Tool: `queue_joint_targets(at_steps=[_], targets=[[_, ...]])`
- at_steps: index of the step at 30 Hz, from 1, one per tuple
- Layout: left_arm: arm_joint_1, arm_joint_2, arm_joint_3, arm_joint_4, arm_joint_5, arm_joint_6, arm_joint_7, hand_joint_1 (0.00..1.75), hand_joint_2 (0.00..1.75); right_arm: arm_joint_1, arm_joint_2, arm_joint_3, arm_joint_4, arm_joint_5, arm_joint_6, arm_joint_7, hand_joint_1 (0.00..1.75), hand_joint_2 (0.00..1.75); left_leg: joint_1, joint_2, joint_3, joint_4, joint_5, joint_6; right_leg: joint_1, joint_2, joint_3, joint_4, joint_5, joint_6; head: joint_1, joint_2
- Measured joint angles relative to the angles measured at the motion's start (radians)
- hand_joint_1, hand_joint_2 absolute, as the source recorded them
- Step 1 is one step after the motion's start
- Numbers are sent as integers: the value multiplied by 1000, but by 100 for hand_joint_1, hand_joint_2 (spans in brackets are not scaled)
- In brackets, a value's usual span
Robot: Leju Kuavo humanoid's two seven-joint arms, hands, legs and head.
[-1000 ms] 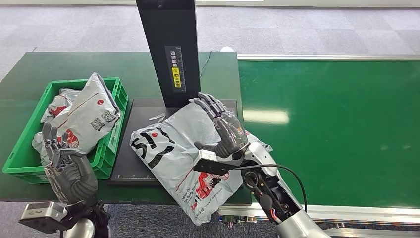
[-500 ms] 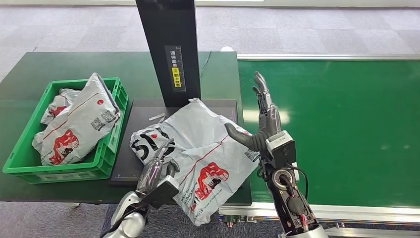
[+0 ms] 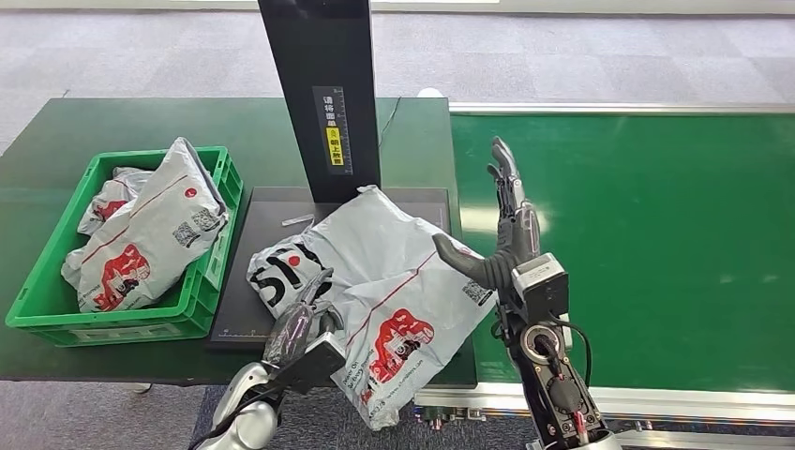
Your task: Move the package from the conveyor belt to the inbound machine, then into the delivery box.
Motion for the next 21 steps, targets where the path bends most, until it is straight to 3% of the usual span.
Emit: queue_joint_targets(at_steps=[6, 17, 18, 19, 21], targets=[[-21, -2, -15, 36, -112, 20, 108, 0, 175, 11, -1, 0, -7, 12, -5, 5, 0, 175, 0, 0, 1, 0, 0, 0, 0, 0, 1, 0, 0, 0, 0, 0], [-49, -10, -23, 82, -115, -14, 111, 3, 175, 13, -1, 0, -7, 23, -4, 11, 0, 175, 0, -2, 3, 0, 1, 0, 0, -2, 4, 0, 0, 0, 0, 0], [-50, -10, -23, 83, -113, -16, 110, 11, 175, 13, -1, 0, -7, 23, -4, 12, 0, 175, 0, -2, 3, 0, 1, 0, 0, -2, 5, 0, 0, 0, 0, 0], [-51, -11, -22, 85, -110, -20, 107, 29, 175, 13, -1, 0, -7, 24, -3, 12, 0, 175, 0, -2, 3, 0, 1, 0, 0, -3, 5, 0, 0, 0, 0, 0], [-54, -11, -22, 88, -101, -27, 100, 95, 175, 13, -1, 0, -7, 25, -3, 13, 0, 175, 0, -2, 4, 0, 1, 0, 0, -3, 6, 0, 0, 0, 0, 0]])
